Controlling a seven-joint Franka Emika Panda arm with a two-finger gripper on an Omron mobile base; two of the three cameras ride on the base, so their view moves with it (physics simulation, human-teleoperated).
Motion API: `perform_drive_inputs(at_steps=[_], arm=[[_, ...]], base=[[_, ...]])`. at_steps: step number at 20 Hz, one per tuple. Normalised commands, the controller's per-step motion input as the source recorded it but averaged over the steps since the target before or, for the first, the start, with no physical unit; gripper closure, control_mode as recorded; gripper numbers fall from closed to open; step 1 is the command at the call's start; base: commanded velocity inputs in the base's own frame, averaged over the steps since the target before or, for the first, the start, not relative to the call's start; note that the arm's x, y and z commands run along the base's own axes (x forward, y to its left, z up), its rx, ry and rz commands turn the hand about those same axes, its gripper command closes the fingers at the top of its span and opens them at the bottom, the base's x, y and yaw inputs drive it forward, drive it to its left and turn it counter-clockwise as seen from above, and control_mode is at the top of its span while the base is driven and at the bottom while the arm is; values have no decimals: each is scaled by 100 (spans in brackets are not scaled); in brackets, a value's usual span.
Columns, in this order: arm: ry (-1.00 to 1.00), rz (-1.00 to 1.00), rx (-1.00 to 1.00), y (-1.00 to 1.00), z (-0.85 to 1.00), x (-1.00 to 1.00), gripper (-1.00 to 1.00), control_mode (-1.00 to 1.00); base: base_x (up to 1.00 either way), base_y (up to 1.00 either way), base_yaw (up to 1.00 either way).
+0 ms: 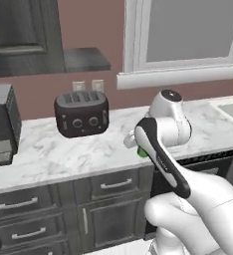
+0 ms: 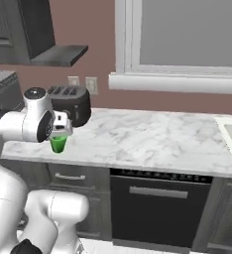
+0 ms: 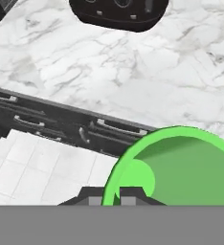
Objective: Place the pitcher and cup on the dining counter for serving.
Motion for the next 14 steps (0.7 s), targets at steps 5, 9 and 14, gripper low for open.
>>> perform_drive_inputs(at_steps=[5, 9, 14], arm=[[0, 0, 0, 0, 0, 0, 100, 100], [0, 0, 0, 0, 0, 0, 100, 100], [0, 0, 0, 0, 0, 0, 100, 100]], base=[[-72, -2, 82], [-37, 0, 95], [-9, -4, 100]])
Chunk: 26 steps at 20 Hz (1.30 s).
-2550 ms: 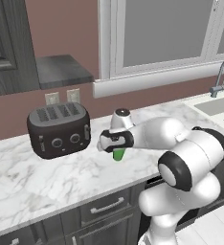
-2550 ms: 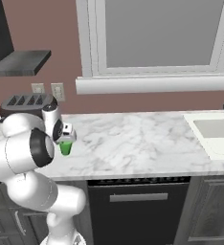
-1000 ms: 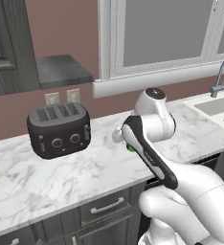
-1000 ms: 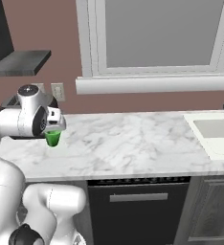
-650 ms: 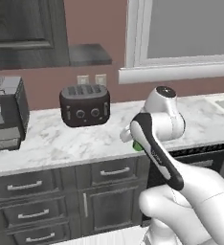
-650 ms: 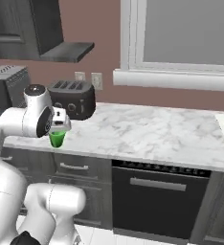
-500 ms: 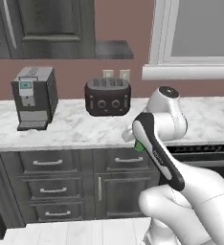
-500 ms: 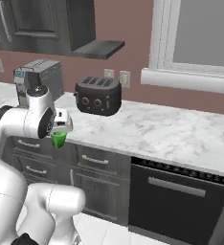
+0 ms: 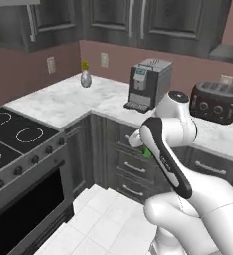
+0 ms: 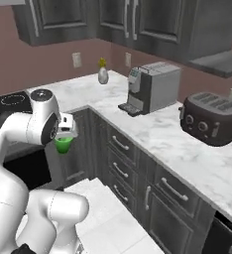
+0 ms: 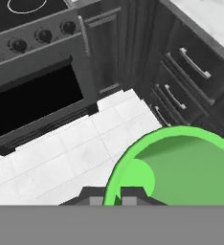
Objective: Place the pitcher and cup on the dining counter for serving.
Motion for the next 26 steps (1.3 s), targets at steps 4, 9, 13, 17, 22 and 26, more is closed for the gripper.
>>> perform_drive_inputs(at_steps=[4, 9, 13, 17, 22, 26], arm=[[0, 0, 0, 0, 0, 0, 100, 100], [0, 0, 0, 0, 0, 0, 100, 100], [0, 0, 0, 0, 0, 0, 100, 100], [0, 0, 0, 0, 0, 0, 100, 100], [0, 0, 0, 0, 0, 0, 100, 100], [0, 0, 0, 0, 0, 0, 100, 100]], base=[[0, -2, 100], [0, 0, 100], [0, 0, 100], [0, 0, 100], [0, 0, 100], [0, 0, 100]])
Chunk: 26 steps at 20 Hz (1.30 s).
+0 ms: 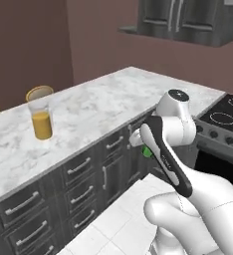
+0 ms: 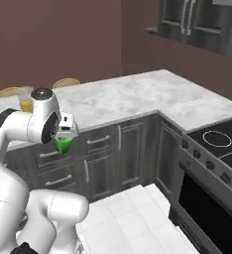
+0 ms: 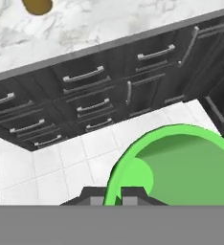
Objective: Place the pitcher and cup on the dining counter for serving.
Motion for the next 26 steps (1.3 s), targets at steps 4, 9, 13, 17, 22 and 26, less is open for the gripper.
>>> perform_drive_inputs(at_steps=[4, 9, 13, 17, 22, 26], arm=[[0, 0, 0, 0, 0, 0, 100, 100], [0, 0, 0, 0, 0, 0, 100, 100], [0, 0, 0, 0, 0, 0, 100, 100], [0, 0, 0, 0, 0, 0, 100, 100], [0, 0, 0, 0, 0, 0, 100, 100], [0, 0, 0, 0, 0, 0, 100, 100]], base=[[3, -13, 89], [15, -64, 54], [33, -77, 38], [32, -81, 25], [50, -65, 12], [65, -53, 3]])
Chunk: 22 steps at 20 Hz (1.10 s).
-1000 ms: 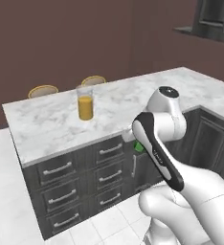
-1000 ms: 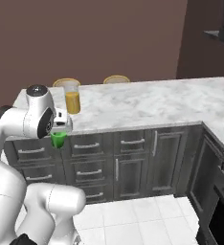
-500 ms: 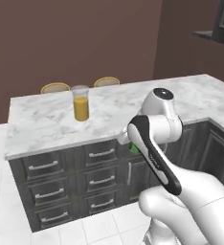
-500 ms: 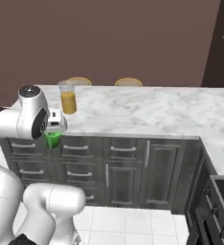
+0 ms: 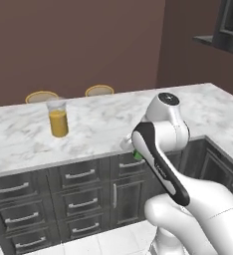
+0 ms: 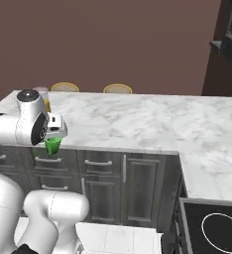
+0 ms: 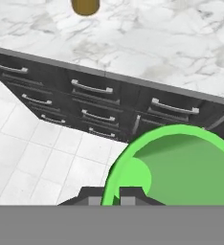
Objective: Place the pitcher and cup on the dining counter for serving.
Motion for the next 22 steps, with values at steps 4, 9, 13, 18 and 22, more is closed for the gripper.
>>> perform_drive_inputs(at_steps=[4, 9, 13, 18, 22], arm=[[0, 0, 0, 0, 0, 0, 100, 100], [0, 0, 0, 0, 0, 0, 100, 100], [-23, 2, -5, 0, 0, 53, 100, -100], [-31, 7, -11, 2, -4, 90, 100, -100], [-15, 9, -10, 0, -12, 96, 100, -100]], base=[[60, -56, 0], [65, -24, 0], [16, -1, 0], [0, 0, 0], [0, 0, 0]])
